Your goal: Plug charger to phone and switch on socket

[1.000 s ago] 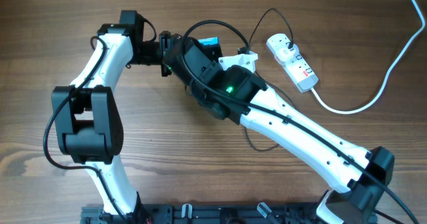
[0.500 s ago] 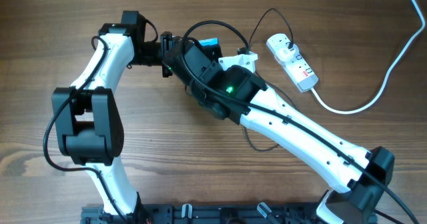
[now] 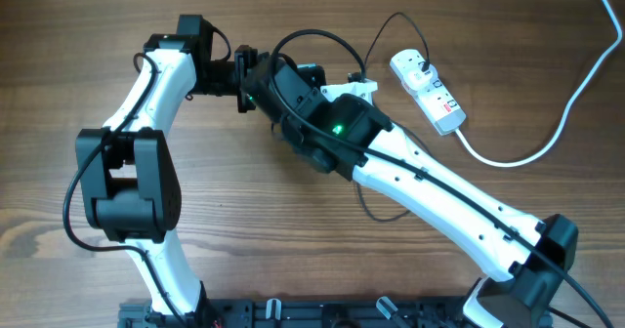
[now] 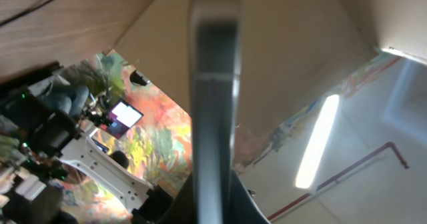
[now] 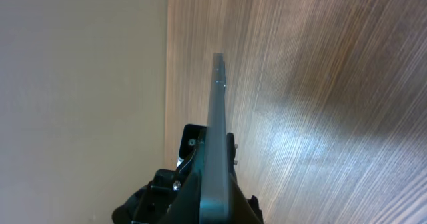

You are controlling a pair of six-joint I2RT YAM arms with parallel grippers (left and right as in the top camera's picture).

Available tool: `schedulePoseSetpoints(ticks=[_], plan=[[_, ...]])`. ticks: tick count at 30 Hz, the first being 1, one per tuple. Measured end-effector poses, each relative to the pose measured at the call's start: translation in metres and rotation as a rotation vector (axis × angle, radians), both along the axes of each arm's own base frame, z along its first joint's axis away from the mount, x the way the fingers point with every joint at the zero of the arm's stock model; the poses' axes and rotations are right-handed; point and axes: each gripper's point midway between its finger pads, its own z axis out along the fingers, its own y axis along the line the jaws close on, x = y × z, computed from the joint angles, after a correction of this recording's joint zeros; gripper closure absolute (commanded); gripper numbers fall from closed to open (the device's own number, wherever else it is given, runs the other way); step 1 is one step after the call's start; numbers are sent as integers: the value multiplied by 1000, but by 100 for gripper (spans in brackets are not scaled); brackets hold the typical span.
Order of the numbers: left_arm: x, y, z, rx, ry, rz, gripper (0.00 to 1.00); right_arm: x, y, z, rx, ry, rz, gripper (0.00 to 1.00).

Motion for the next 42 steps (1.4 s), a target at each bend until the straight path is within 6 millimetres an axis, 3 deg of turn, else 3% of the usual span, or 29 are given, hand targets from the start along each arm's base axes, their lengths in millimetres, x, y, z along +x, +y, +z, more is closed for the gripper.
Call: schedulePoseSetpoints(ticks=[2, 5, 11, 13, 15, 18, 20, 22, 25, 30, 33, 36, 39, 42], plan=[[-1, 0, -1, 9, 18, 0, 96, -1, 2, 0, -15, -1, 21, 42], [-1, 0, -2, 13, 22, 0, 96, -1, 2, 0, -50, -7, 55, 26], [8, 0, -2, 10, -85, 1, 96, -1, -1, 2, -173, -29, 159, 12], [13, 0, -2, 7, -137, 4, 96, -6, -13, 11, -268, -39, 234, 7], [16, 1, -2, 9, -189, 7, 96, -11, -36, 21, -362, -32, 286, 5], [22, 7, -13, 73, -219, 29, 96, -19, -103, 28, -525, 65, 297, 0], [29, 17, -23, 136, -245, 56, 96, -28, -157, 20, -657, 203, 297, 0], [34, 28, -30, 182, -285, 78, 96, -32, -196, 11, -752, 323, 350, 0], [38, 38, -38, 231, -389, 85, 96, -30, -218, 0, -778, 414, 487, 0], [37, 42, -37, 357, -510, 73, 96, -23, -205, -36, -793, 508, 750, 0], [29, 62, -17, 607, -616, 98, 96, -18, -188, -67, -771, 565, 909, 1], [16, 100, -4, 924, -627, 149, 96, -15, -177, -96, -741, 626, 995, 1], [4, 143, -18, 1215, -541, 167, 96, -17, -159, -125, -674, 657, 1140, 0], [-1, 169, -28, 1372, -484, 163, 96, -28, -140, -162, -584, 707, 1326, 0]])
